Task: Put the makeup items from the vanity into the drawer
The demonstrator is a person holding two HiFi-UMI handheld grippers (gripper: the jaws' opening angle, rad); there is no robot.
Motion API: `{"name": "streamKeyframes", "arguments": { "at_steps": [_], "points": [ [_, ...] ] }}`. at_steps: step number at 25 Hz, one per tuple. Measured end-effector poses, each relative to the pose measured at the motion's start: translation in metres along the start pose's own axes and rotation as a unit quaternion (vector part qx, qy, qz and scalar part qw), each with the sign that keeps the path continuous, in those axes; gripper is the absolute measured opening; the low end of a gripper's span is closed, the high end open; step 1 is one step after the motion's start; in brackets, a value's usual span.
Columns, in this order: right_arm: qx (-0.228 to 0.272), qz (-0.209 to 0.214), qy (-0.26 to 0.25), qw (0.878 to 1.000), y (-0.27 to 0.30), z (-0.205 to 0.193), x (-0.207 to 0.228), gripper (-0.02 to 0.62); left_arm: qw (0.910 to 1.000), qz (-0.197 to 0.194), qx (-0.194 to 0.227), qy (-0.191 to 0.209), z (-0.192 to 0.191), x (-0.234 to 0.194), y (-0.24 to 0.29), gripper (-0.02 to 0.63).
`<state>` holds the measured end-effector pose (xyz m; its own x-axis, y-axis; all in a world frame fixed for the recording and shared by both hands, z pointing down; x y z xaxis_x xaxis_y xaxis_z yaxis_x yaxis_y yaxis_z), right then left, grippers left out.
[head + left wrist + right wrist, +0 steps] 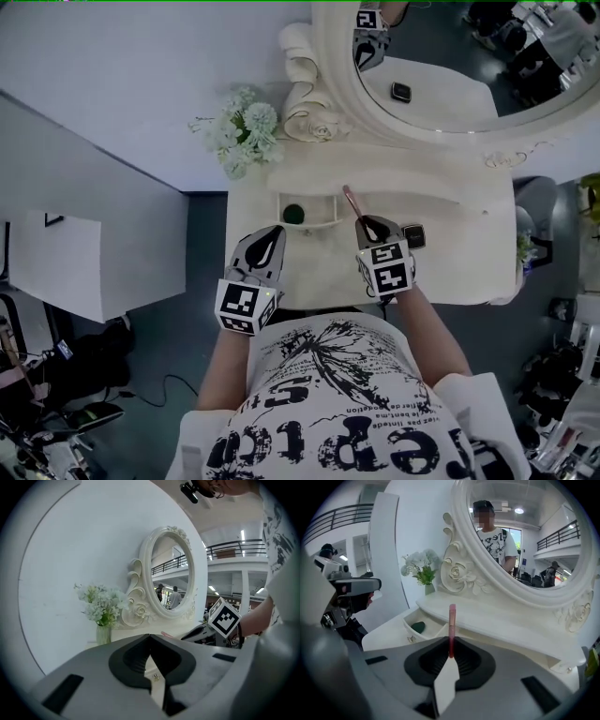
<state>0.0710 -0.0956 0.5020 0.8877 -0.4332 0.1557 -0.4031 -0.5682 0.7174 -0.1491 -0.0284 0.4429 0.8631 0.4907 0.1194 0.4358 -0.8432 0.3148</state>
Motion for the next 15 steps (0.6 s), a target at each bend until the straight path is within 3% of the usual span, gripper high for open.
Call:
{"name": "streamKeyframes", "arguments": {
  "at_steps": [7, 15],
  "points": [
    [-0.026, 0.065, -0.076, 0.995, 0.029, 0.017, -0.050, 0.046, 0.9987, 0.049, -0.003, -0.011, -0.010, -0.019, -0.028, 0.019],
    [-0.094, 0.102, -0.174, 0.975, 0.064, 0.021, -0.081, 0.046, 0.9950, 0.095, -0.027, -0.018, -0.026, -0.027, -0.060, 0.020]
  ]
}}
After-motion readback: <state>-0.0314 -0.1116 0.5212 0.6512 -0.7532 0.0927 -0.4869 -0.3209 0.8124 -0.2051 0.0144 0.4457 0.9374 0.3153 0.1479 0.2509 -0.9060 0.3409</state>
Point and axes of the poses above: the fingertips, and each gripper's own axes: y forward along the fingers, x to its right, z out of its top, the point moved 7 cm from there along -y, backward along the fingers, and after that the axes turned 15 degrees about y, right-handed, at the moved point
